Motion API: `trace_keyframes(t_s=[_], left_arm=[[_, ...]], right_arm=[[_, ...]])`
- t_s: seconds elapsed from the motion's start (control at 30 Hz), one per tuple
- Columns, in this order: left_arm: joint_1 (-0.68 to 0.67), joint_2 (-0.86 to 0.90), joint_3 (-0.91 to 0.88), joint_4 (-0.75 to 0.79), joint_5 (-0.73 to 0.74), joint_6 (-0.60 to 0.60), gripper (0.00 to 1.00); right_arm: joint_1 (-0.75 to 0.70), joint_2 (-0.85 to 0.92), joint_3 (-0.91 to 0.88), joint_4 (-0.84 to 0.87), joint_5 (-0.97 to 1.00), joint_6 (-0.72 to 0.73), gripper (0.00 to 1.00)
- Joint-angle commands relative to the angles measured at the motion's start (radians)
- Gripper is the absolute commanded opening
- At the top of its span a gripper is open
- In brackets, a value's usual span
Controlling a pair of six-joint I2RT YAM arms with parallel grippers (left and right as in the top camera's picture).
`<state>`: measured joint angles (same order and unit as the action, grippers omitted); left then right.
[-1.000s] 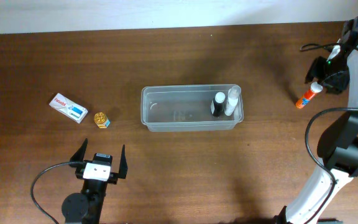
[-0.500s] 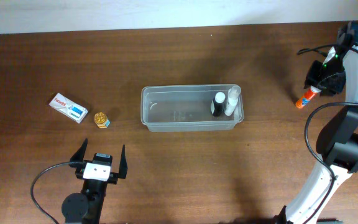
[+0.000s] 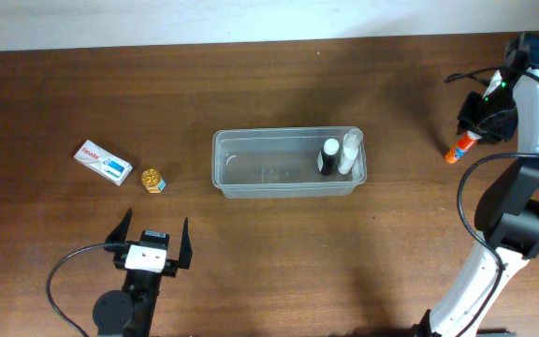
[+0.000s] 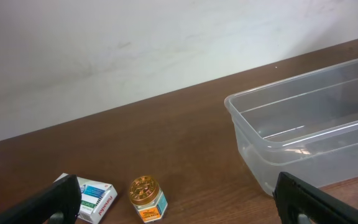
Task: Pack container
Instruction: 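Lower the right gripper and grasp the orange tube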
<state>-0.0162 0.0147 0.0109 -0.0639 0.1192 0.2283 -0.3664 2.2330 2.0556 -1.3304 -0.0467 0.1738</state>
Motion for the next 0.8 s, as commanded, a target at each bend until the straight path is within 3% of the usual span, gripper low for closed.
trace_keyframes(t_s=[0.0,0.2,0.77], left_arm=[[0.006,-0.009,-0.002,-0.005,-0.004,0.012,0.99],[0.006,-0.009,-0.002,-0.005,-0.004,0.012,0.99],[0.006,-0.009,-0.002,-0.005,-0.004,0.012,0.99]], right_arm=[[0.007,0.031,-0.024,0.002,0.005,-0.009,0.35],[0.007,0.033,-0.024,0.003,0.006,-0.009,0.24],[0.050,-0.002,0.034,-0.049,-0.010,-0.010,0.22]])
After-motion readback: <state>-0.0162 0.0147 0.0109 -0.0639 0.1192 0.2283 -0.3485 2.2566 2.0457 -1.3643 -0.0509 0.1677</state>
